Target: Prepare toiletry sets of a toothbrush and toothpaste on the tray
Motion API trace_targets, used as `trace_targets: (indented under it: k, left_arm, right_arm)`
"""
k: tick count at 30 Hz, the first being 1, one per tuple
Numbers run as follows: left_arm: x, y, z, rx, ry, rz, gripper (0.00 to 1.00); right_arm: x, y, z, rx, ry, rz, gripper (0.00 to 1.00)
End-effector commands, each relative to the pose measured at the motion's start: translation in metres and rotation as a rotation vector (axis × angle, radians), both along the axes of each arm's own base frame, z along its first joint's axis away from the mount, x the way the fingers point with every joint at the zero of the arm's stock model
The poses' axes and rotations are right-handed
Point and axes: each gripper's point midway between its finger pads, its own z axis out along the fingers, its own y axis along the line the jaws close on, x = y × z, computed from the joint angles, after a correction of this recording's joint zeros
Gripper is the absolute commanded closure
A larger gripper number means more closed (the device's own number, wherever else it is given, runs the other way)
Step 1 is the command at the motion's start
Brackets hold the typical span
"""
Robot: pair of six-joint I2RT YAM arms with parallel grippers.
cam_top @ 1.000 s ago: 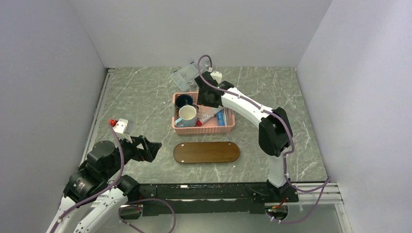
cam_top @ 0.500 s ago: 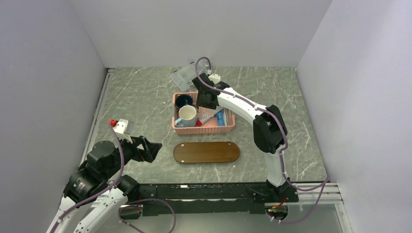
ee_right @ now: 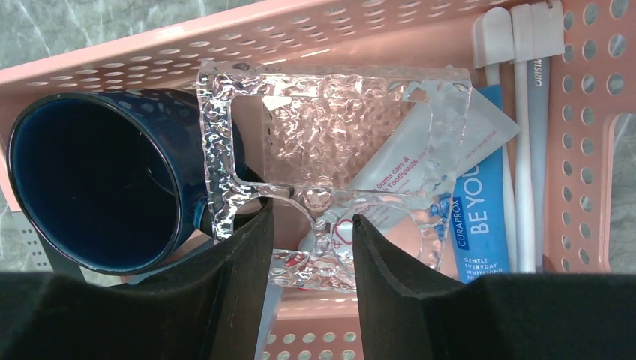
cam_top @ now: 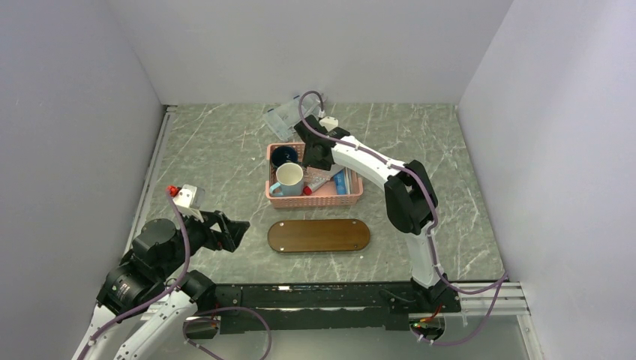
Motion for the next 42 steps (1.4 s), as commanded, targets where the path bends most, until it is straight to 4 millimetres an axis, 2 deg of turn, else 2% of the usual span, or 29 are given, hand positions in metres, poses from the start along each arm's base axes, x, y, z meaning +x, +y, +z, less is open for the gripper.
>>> trace_targets:
  k: [1,4,16,22,30,42]
  left_arm:
    - [0.003,-0.002,0.011,-0.012,-0.047,-0.010,0.01]
    - [0.003,-0.002,0.011,-0.013,-0.047,-0.010,0.01]
    - [0.004,-0.002,0.009,-0.008,-0.040,-0.008,0.01]
    - [0.005,-0.003,0.008,-0.004,-0.032,-0.008,0.01]
    - [0.006,-0.004,0.007,0.000,-0.025,-0.006,0.01]
    - [0.008,-0.004,0.005,0.005,-0.016,-0.006,0.01]
  right_arm:
    - [0.005,0.002,0.006,0.009,-0.025,-0.019,0.56]
    - [0.006,0.002,0.003,0.003,-0.021,-0.019,0.61]
    - [0.010,-0.004,0.012,-0.001,-0.039,-0.021,0.99]
    - [0.011,-0.007,0.025,-0.006,-0.070,-0.008,1.00]
    - [0.010,-0.020,0.049,-0.036,-0.132,-0.012,1.00]
    - [0.005,-0.035,0.060,-0.067,-0.165,-0.015,1.00]
